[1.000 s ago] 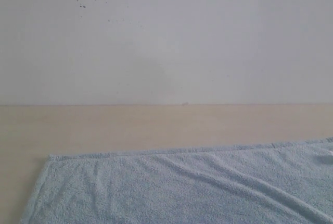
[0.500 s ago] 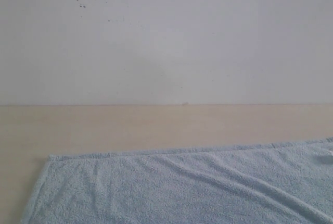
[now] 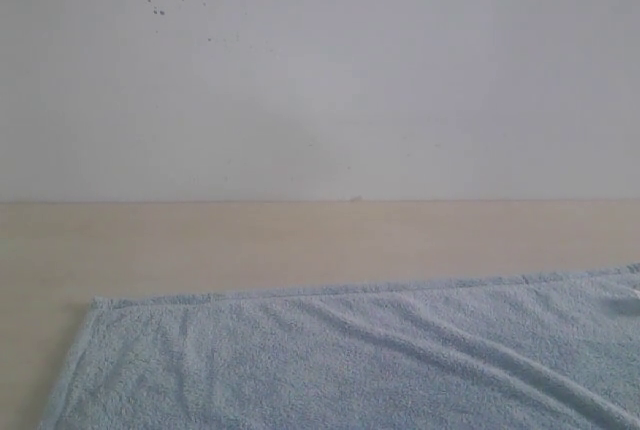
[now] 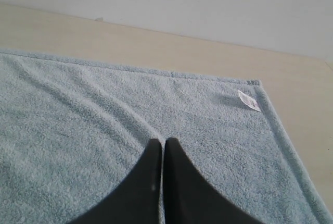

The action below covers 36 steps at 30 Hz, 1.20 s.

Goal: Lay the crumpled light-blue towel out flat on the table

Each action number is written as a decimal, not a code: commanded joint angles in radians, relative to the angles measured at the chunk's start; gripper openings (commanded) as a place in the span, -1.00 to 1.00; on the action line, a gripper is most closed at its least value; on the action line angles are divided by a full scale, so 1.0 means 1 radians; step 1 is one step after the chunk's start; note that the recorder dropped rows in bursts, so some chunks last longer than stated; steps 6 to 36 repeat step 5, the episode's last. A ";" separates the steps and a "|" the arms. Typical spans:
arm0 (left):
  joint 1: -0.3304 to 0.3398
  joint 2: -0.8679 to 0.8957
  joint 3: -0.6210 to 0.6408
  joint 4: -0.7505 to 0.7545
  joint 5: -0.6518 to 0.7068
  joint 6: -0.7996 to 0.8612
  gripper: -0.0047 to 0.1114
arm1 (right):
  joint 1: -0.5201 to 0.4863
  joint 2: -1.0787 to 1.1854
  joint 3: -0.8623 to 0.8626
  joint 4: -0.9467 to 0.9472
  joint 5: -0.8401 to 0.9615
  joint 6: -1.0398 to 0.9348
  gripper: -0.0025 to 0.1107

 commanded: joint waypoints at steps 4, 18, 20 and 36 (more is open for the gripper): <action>-0.004 -0.004 0.003 -0.005 -0.023 -0.012 -0.85 | -0.006 -0.004 -0.001 -0.007 -0.008 0.003 -0.93; -0.004 -0.004 0.003 -0.005 -0.026 -0.012 -0.85 | -0.006 -0.004 -0.001 -0.007 -0.008 0.003 -0.93; -0.004 -0.004 0.003 -0.005 -0.026 -0.012 -0.85 | -0.006 -0.004 -0.001 -0.007 -0.008 0.003 -0.93; -0.004 -0.004 0.003 -0.005 -0.026 -0.012 -0.85 | -0.006 -0.004 -0.001 -0.007 -0.008 0.003 -0.93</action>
